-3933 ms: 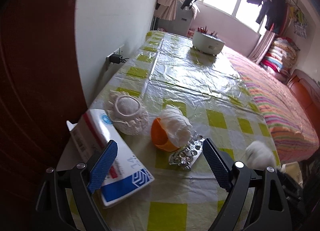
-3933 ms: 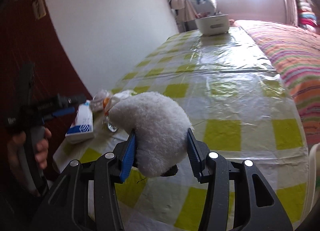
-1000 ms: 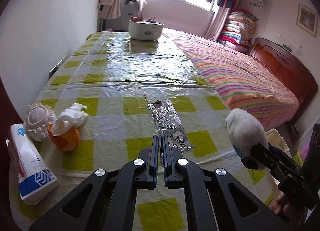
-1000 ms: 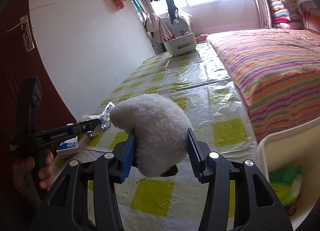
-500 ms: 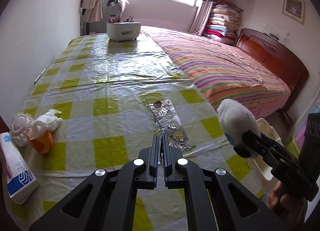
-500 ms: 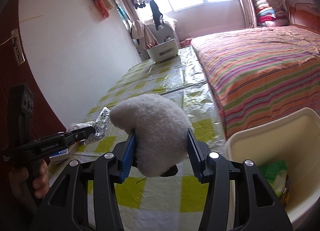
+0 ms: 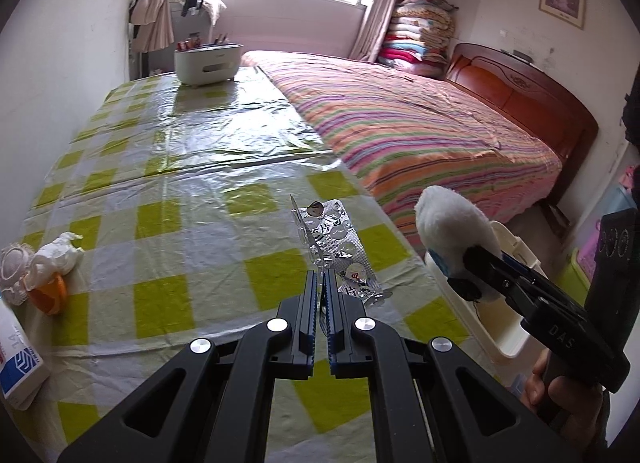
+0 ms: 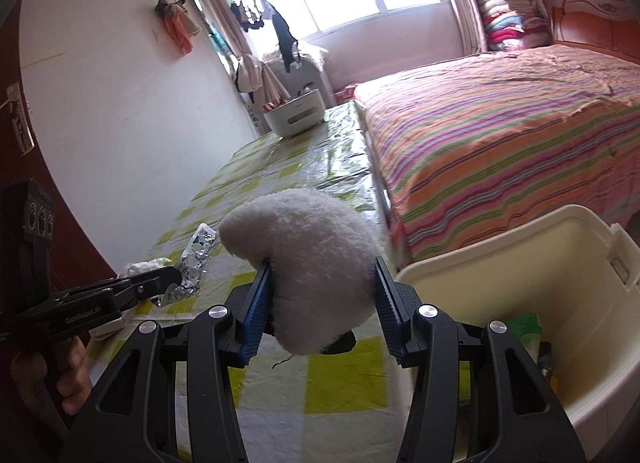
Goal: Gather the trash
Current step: 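Carry the plush toy and blister pack to the cream bin and release both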
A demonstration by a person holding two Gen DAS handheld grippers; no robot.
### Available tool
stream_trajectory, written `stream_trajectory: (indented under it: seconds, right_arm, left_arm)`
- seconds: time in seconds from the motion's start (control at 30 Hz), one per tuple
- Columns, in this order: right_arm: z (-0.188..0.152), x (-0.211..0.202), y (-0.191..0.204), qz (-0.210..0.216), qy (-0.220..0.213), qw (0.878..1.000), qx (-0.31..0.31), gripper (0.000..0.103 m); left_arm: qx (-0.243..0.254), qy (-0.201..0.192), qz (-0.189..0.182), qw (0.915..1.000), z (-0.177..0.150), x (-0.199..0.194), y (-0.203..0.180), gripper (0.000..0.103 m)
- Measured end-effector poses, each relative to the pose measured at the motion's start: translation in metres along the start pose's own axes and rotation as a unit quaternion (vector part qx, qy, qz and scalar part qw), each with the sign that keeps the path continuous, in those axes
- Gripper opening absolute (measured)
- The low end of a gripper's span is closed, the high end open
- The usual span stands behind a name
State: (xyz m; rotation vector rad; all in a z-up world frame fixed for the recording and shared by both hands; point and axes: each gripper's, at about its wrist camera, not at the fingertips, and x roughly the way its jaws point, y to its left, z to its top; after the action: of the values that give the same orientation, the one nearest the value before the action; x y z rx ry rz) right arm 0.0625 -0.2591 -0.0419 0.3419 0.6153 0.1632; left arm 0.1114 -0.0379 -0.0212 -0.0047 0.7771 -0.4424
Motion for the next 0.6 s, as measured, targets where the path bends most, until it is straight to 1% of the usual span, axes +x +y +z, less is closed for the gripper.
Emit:
stream_trajectory:
  seconds: [0.6]
  right_arm:
    - [-0.001, -0.026, -0.059, -0.048, -0.023, 0.997, 0.047, 0.047]
  left_arm:
    - [0.046, 0.013, -0.038, 0.9981, -0.002, 0.013, -0.062, 0.004]
